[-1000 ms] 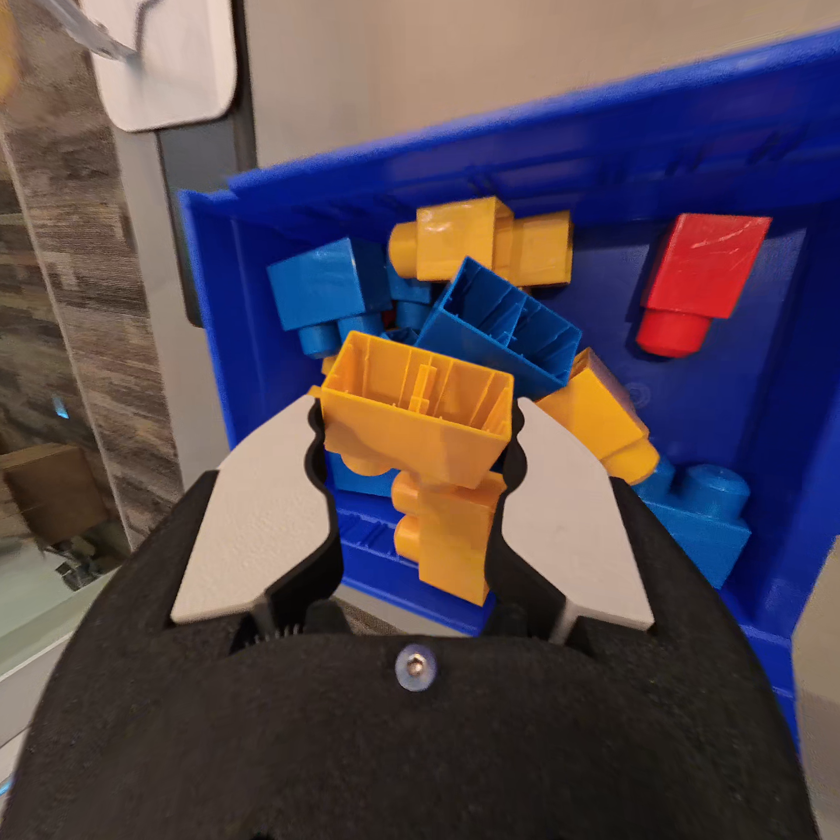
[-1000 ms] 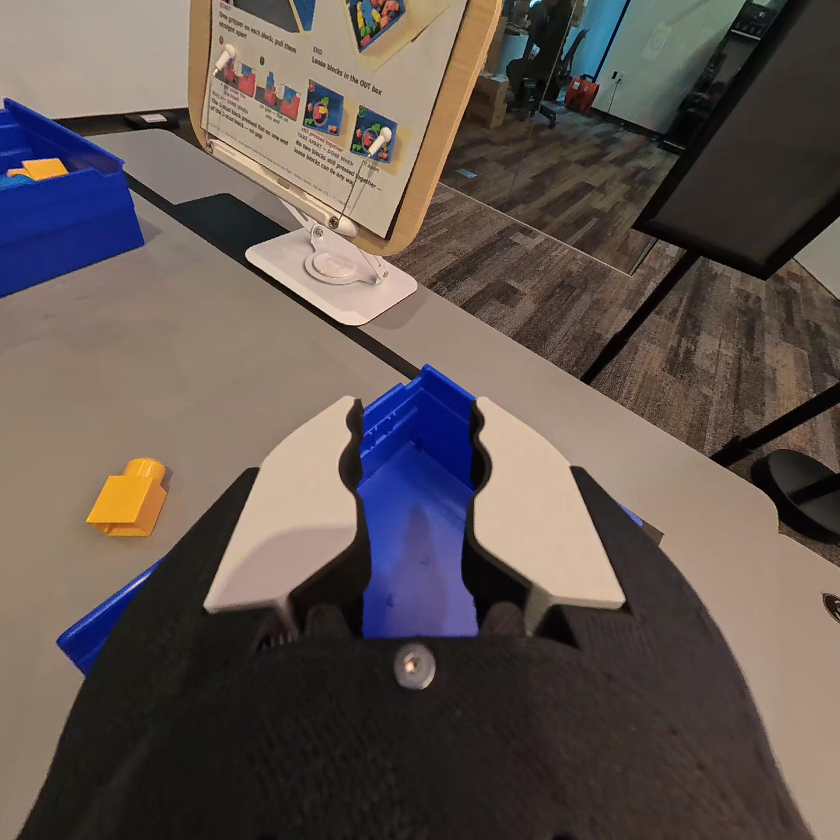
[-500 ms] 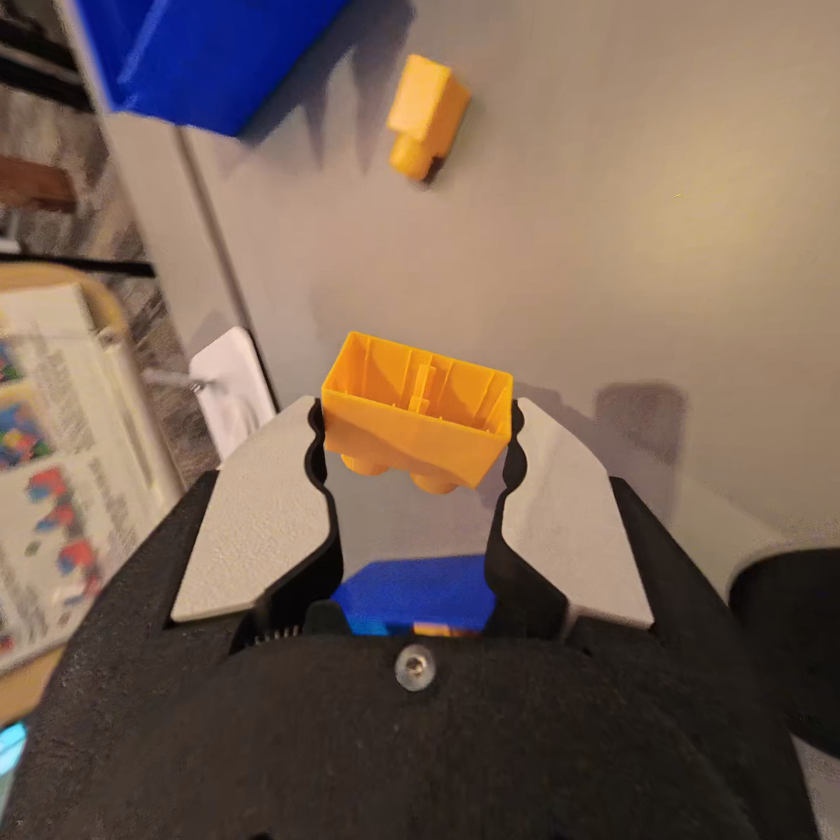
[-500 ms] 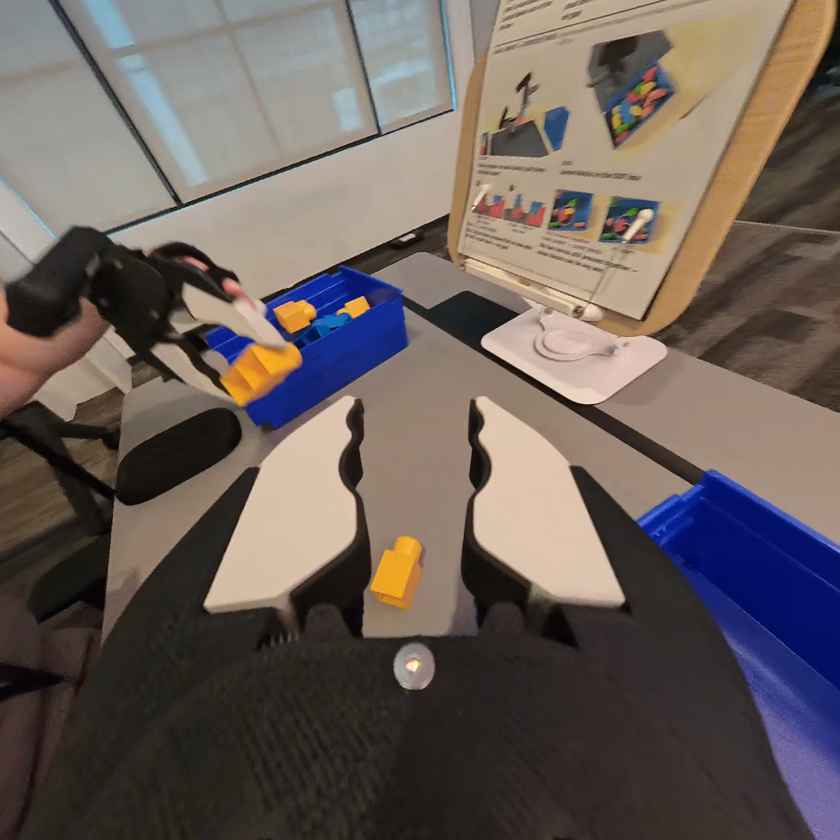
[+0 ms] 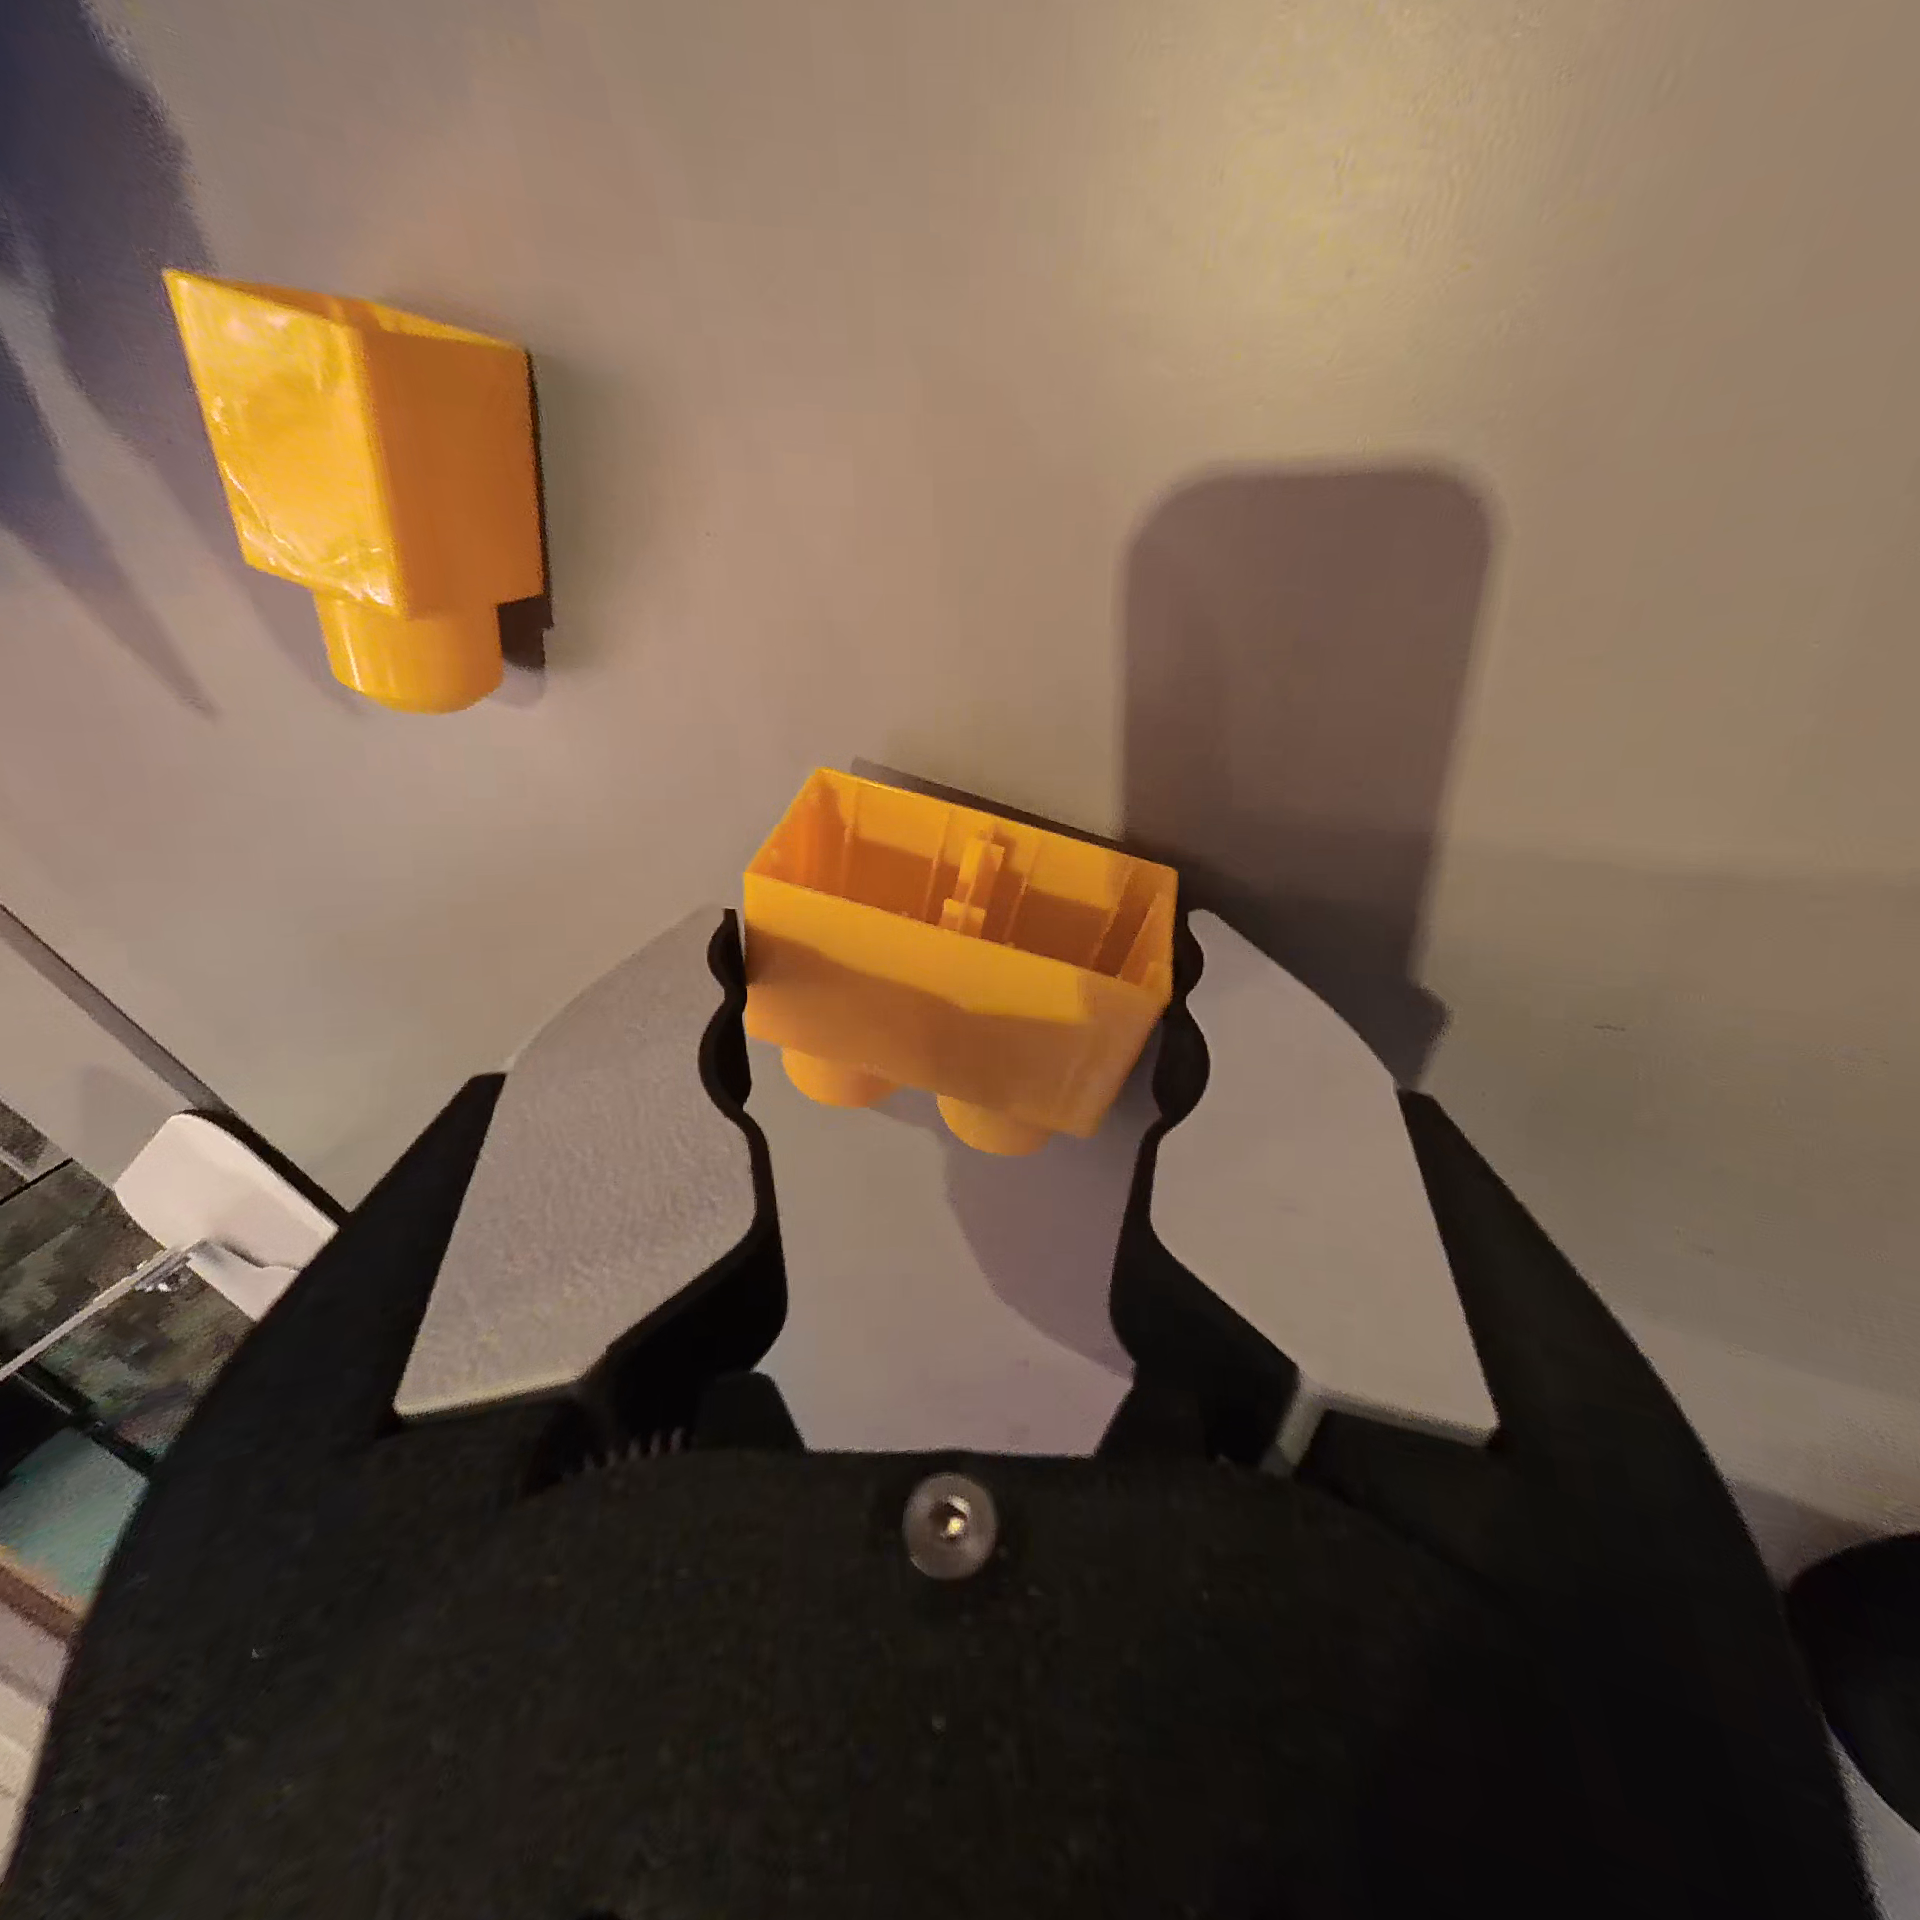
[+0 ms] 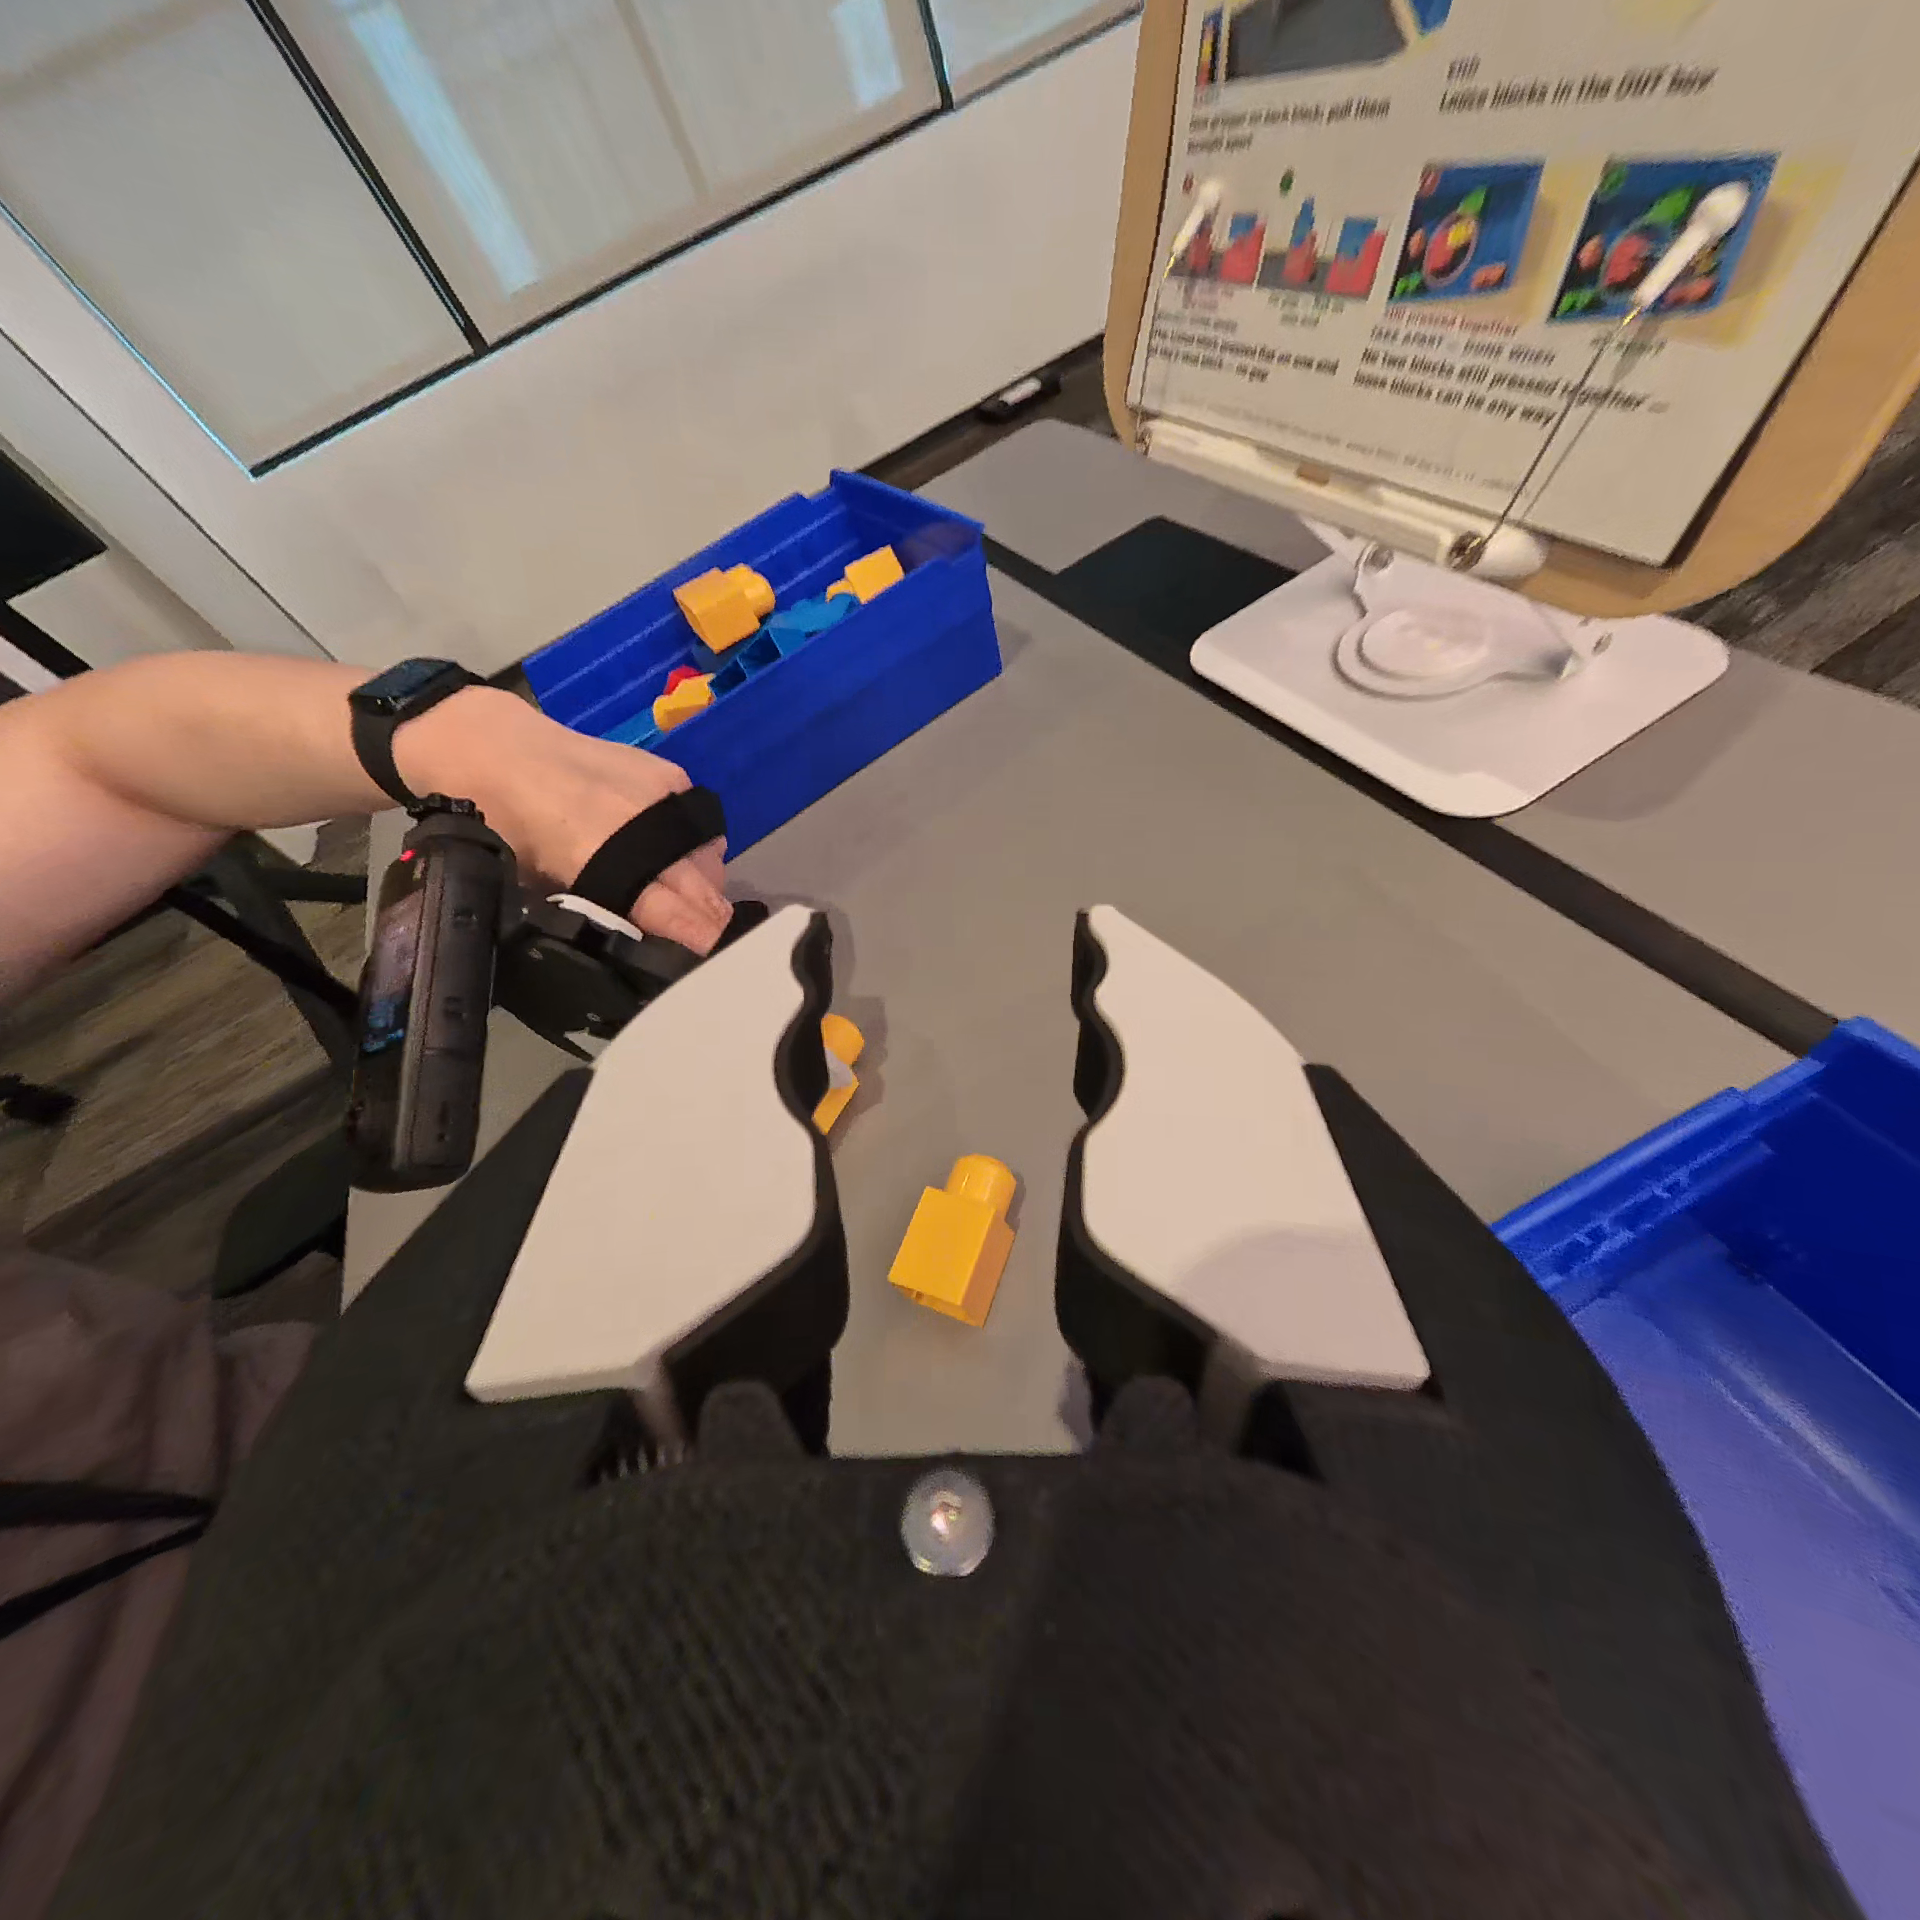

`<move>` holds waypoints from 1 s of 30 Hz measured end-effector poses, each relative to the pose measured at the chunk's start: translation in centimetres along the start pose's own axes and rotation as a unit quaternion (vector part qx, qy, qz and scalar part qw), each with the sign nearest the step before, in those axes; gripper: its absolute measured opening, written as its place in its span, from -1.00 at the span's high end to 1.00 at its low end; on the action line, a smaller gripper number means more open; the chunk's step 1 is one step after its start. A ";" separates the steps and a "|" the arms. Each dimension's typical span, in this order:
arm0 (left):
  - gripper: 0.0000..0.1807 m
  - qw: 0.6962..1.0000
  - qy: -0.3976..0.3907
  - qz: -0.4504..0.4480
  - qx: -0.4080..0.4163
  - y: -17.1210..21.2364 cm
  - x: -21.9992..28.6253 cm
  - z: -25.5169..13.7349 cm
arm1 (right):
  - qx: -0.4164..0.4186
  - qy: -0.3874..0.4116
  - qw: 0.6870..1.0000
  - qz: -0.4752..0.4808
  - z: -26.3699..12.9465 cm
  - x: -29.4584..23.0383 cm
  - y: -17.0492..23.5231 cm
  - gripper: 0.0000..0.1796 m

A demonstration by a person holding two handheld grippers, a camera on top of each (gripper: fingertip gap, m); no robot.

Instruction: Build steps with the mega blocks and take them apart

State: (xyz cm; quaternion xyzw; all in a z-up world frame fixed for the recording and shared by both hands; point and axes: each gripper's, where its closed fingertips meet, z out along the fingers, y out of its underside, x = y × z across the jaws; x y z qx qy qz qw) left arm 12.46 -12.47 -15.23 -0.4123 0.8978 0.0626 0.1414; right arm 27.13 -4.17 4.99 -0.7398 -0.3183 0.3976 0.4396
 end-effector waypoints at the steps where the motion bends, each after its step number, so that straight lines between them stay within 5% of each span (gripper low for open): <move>1: 0.14 1.000 0.004 -0.005 0.007 -0.1 0.1 0.1 | -0.010 -0.005 1.000 0.001 0.5 -0.1 0.4 0.49; 10: 0.15 0.995 -0.038 -0.072 0.064 0.3 -1.3 -2.2 | -0.095 -0.064 0.993 -0.003 5.5 -2.6 3.9 0.49; 15: 0.15 0.987 -0.102 -0.099 0.074 1.6 -3.2 -5.4 | -0.162 -0.096 0.978 0.086 8.6 -3.7 7.1 0.35; 20: 0.15 0.983 -0.146 -0.104 0.048 2.6 -4.5 -7.1 | -0.135 -0.138 0.963 0.188 11.8 -5.1 7.5 0.23; 30: 0.15 0.984 -0.157 -0.081 0.009 2.1 -5.8 -6.9 | -0.159 -0.160 0.945 0.238 14.8 -6.5 9.9 0.19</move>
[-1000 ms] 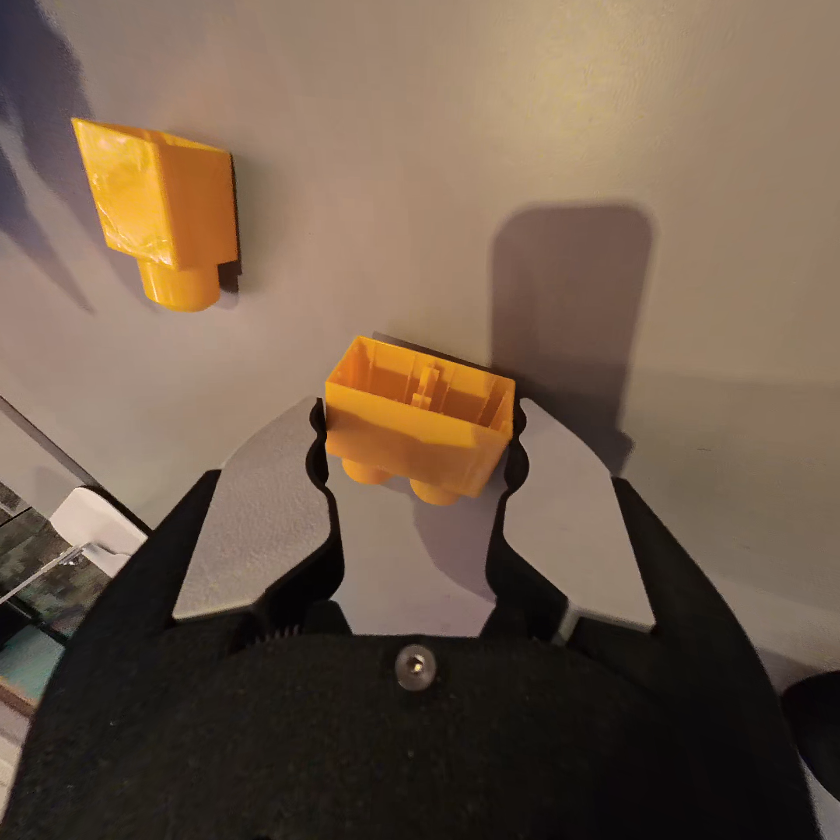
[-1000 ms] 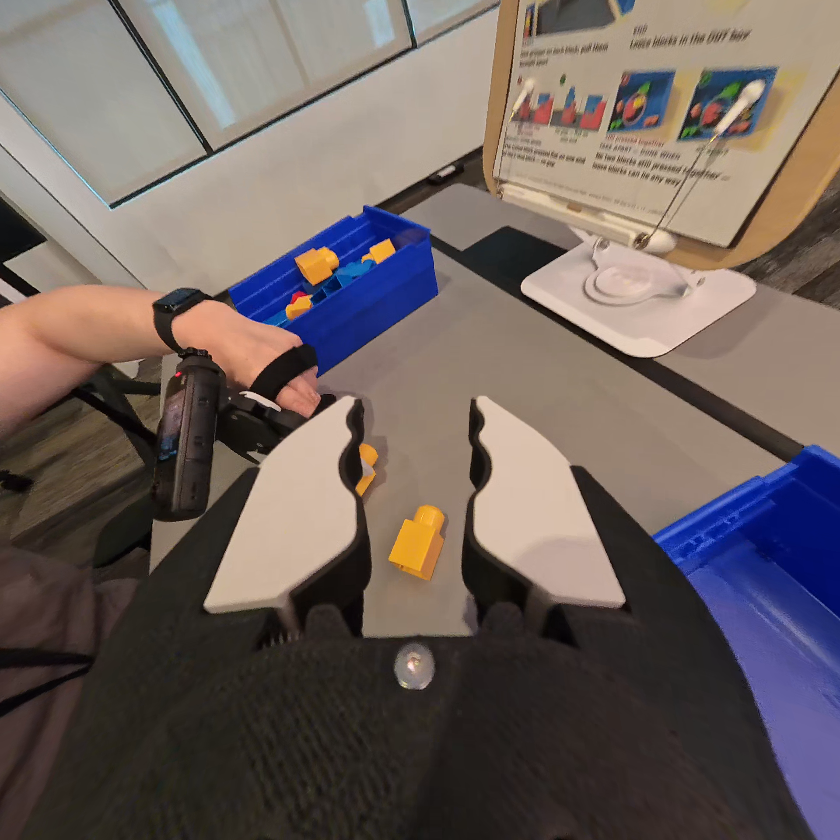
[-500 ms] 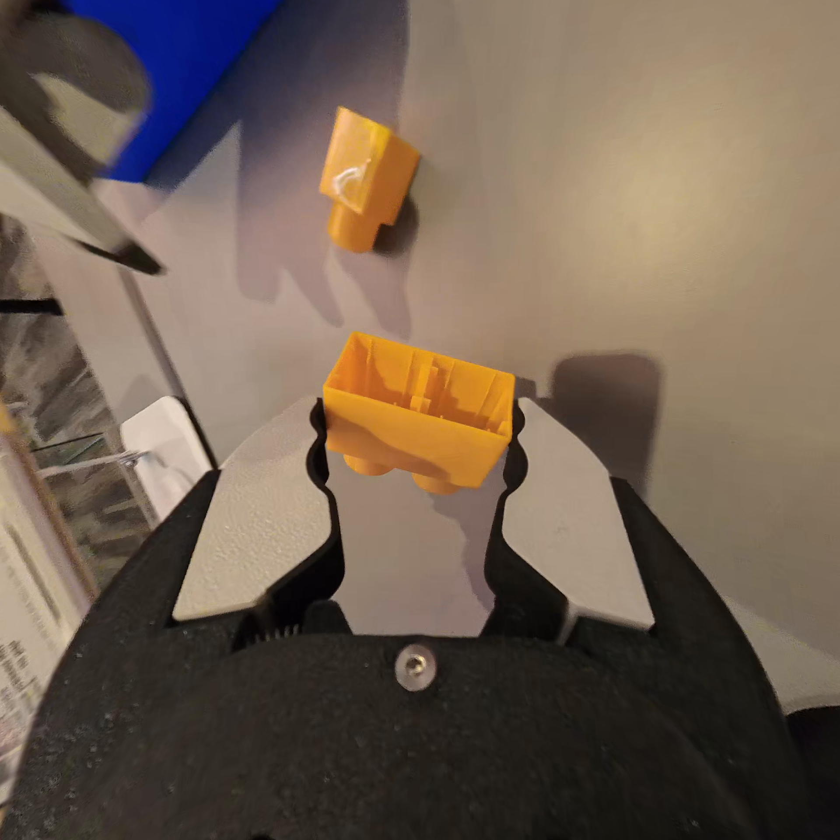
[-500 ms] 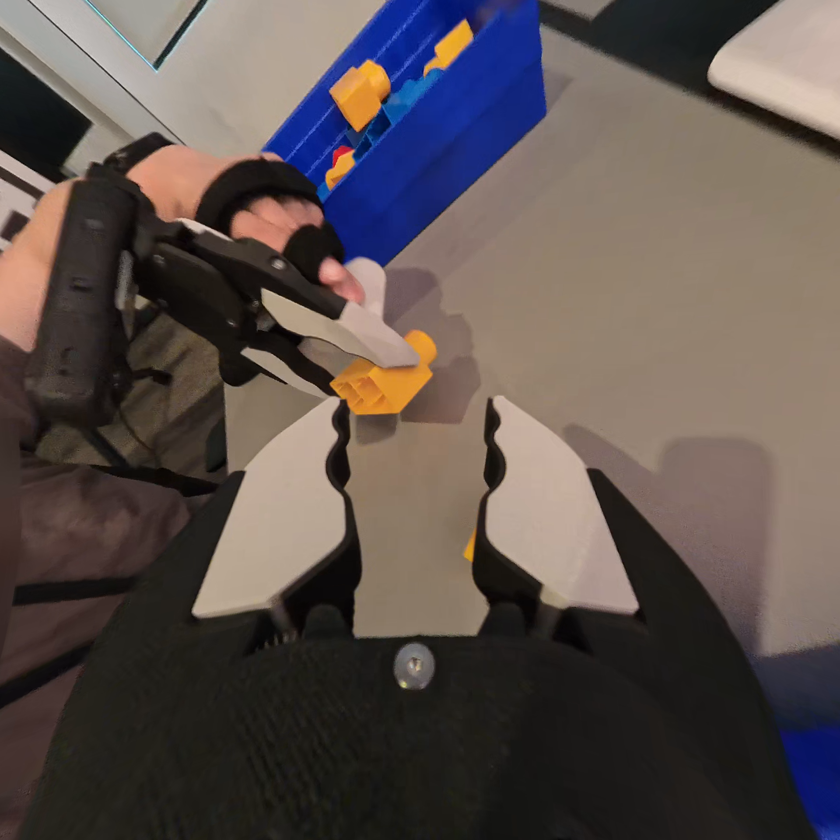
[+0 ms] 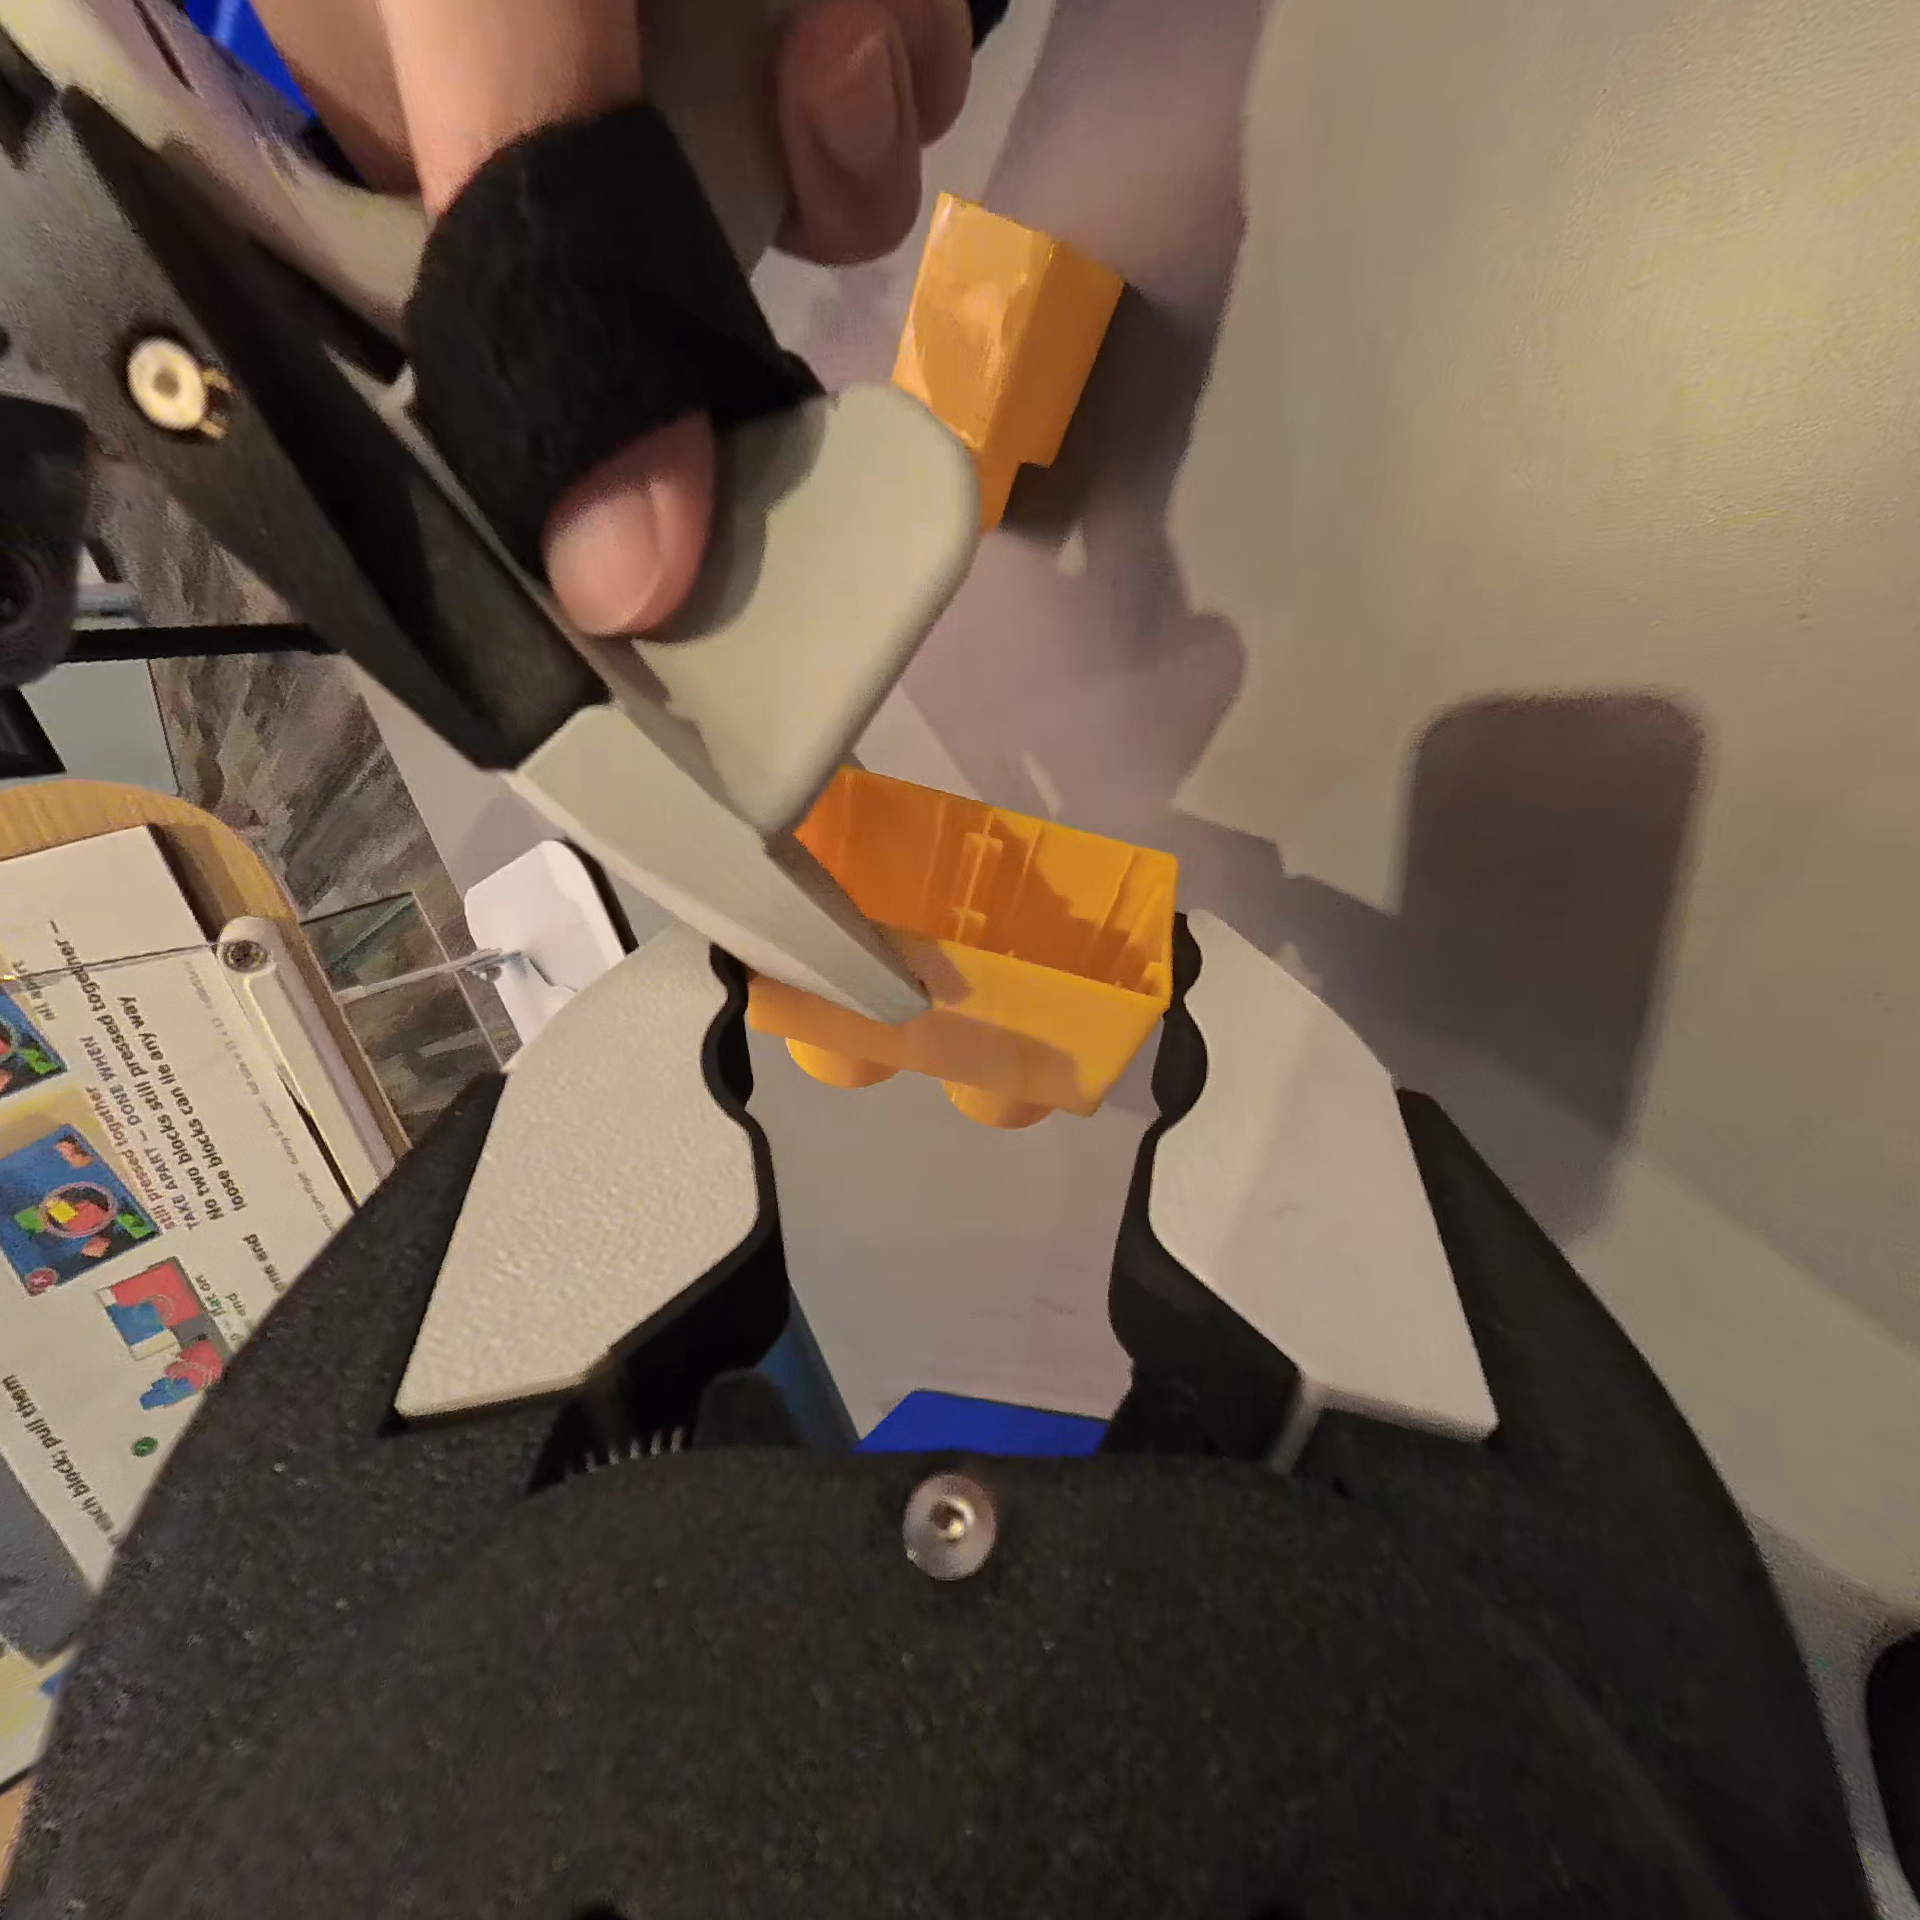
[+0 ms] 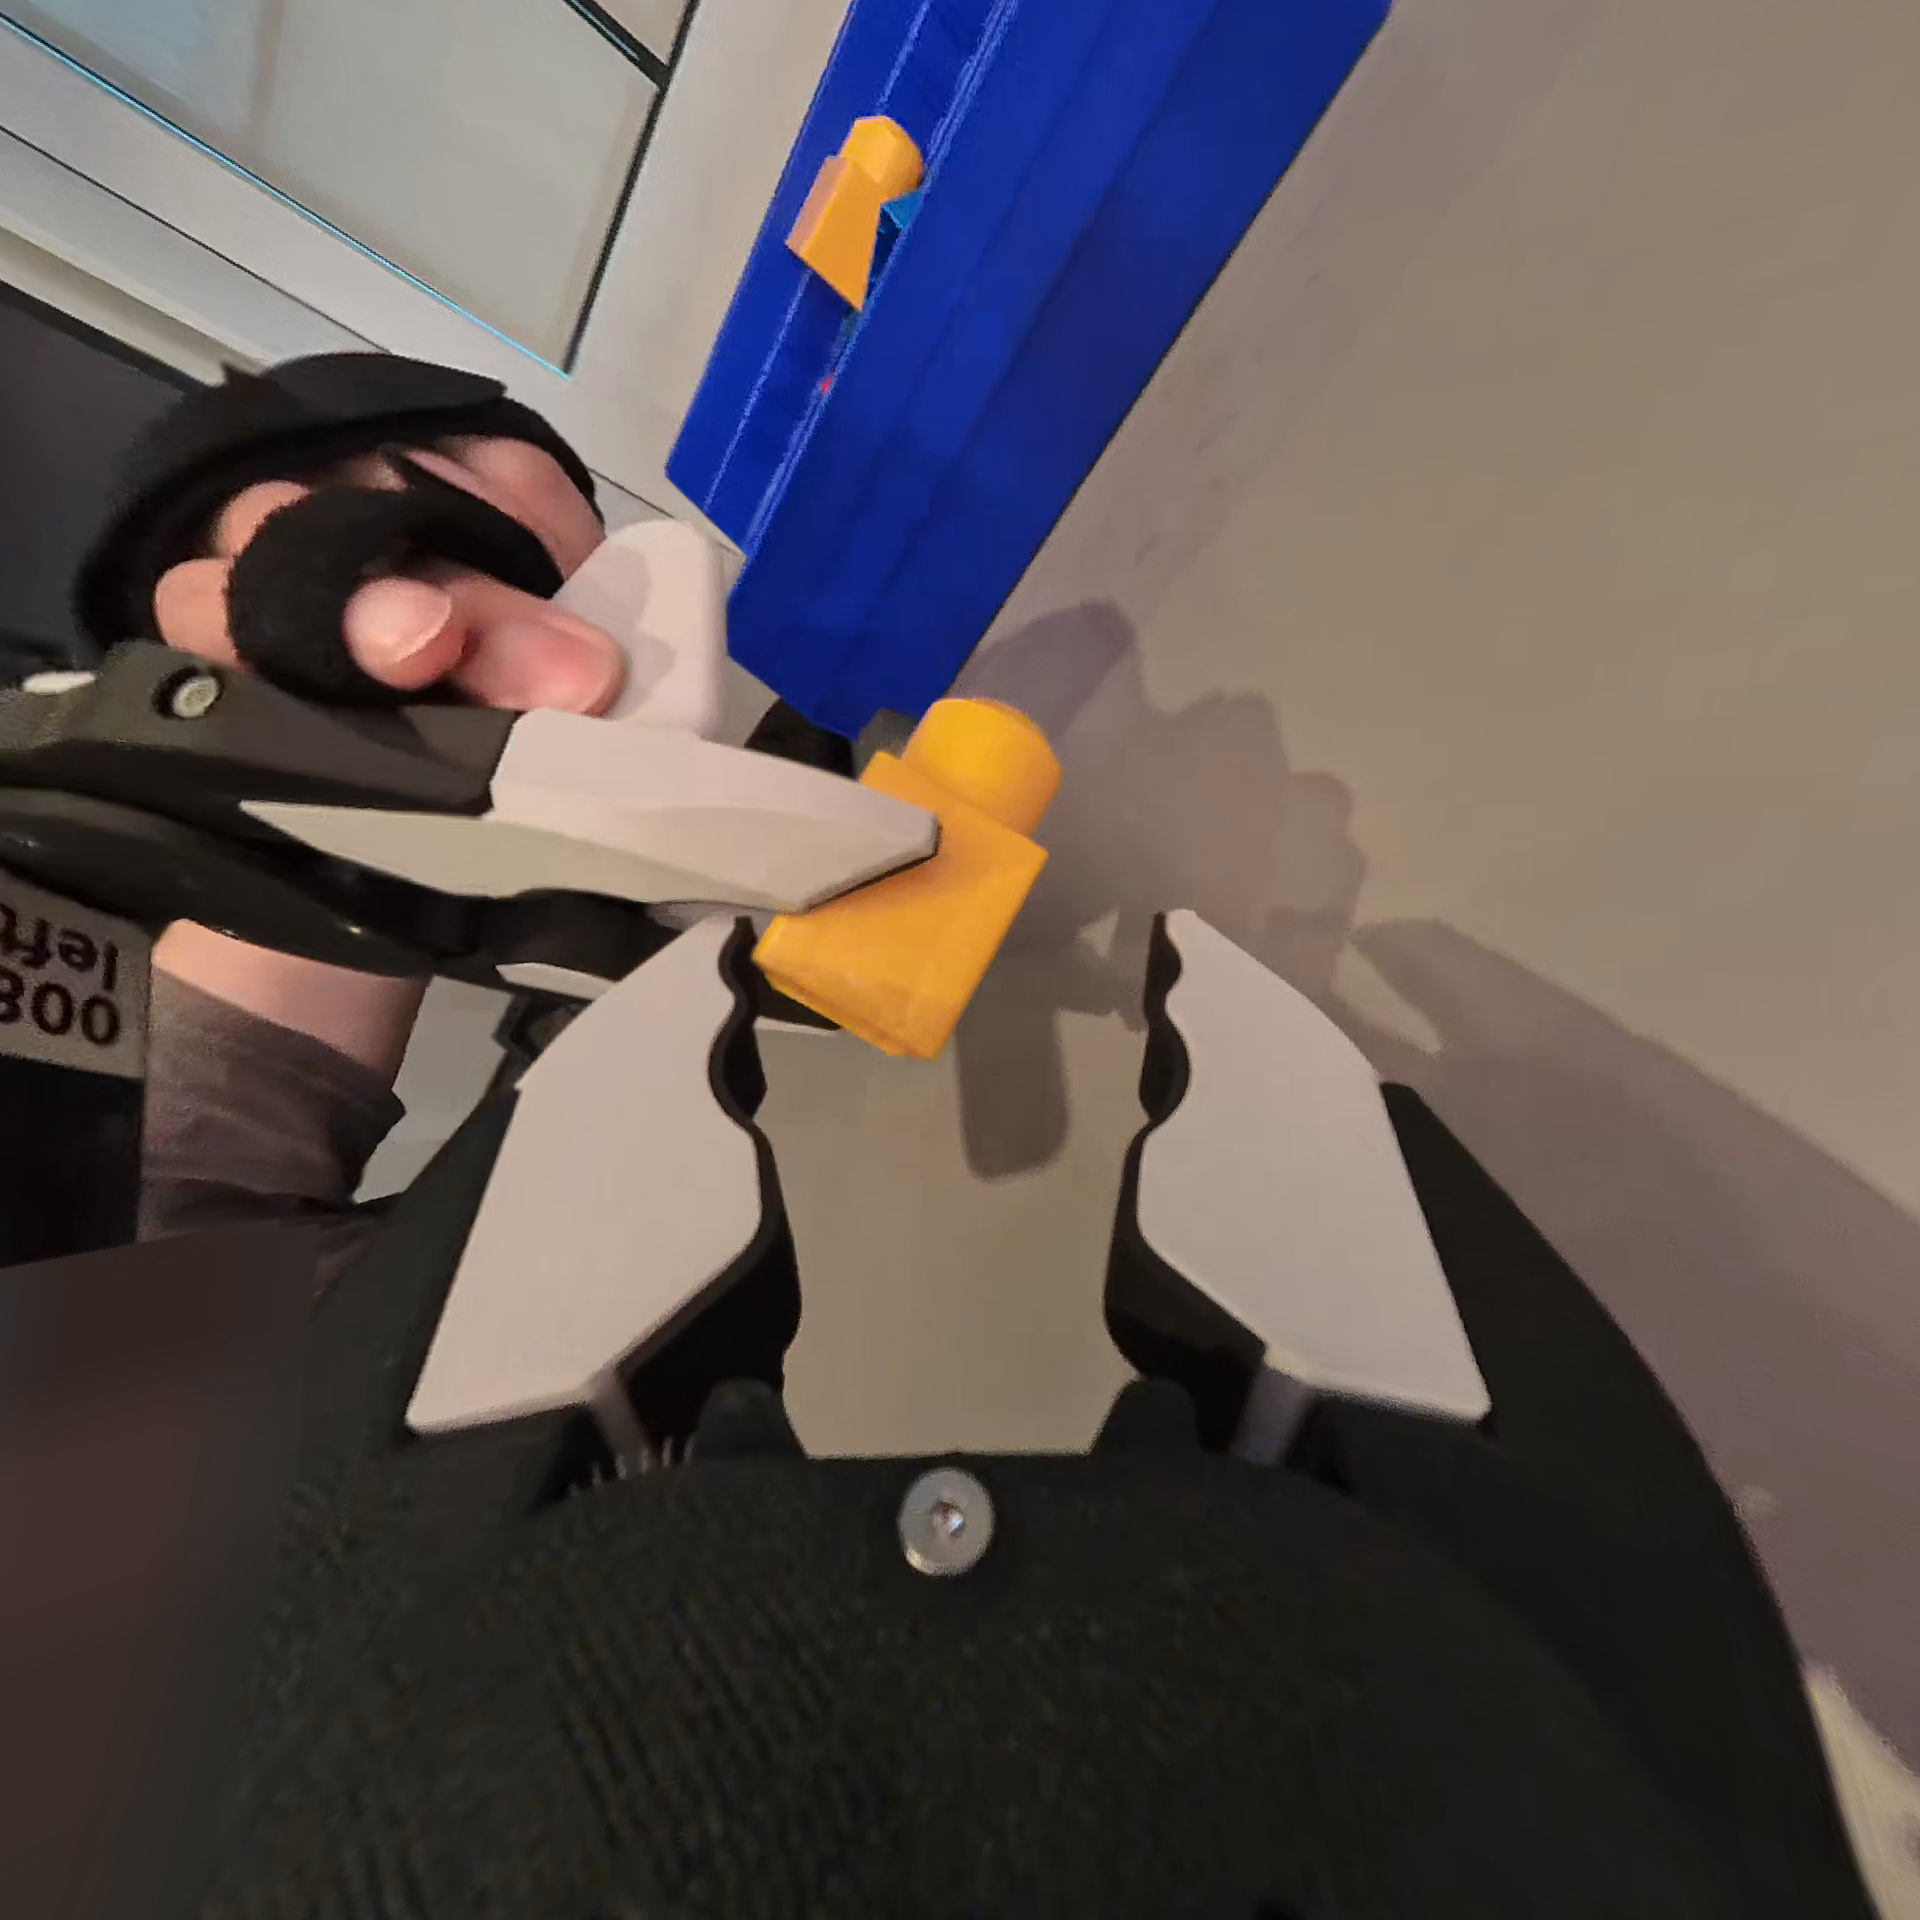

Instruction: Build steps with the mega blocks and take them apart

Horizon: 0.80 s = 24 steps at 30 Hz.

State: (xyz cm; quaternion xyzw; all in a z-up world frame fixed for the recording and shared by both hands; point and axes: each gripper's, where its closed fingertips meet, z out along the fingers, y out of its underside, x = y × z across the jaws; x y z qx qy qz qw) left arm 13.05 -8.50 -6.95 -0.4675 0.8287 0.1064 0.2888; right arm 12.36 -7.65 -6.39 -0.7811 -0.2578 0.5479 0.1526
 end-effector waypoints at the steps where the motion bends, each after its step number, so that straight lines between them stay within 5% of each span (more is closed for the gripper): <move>1: 0.15 1.000 0.001 0.003 -0.009 0.1 -0.1 0.2 | -0.002 -0.020 1.000 0.009 0.1 -0.3 0.1 0.28; 3: 0.15 1.000 0.002 0.003 -0.021 0.2 -0.2 0.5 | -0.003 -0.046 0.999 0.022 0.2 -0.6 0.1 0.49; 9: -0.01 0.994 -0.047 -0.100 0.002 0.6 -3.1 -0.3 | 0.032 -0.078 0.996 0.015 -1.1 -0.5 -1.3 0.52; 13: -0.09 0.960 -0.110 -0.239 0.091 1.2 -6.6 -2.9 | 0.099 -0.091 0.991 0.001 -3.2 -0.9 -3.4 0.53; 17: -0.02 0.879 -0.129 -0.406 0.215 1.9 -8.6 -5.8 | 0.185 -0.124 0.973 -0.055 -5.6 -2.5 -5.8 0.53; 24: 0.32 0.655 0.003 -0.581 0.483 -1.1 -9.0 -8.0 | 0.287 -0.158 0.920 -0.213 -7.8 -6.9 -6.9 0.53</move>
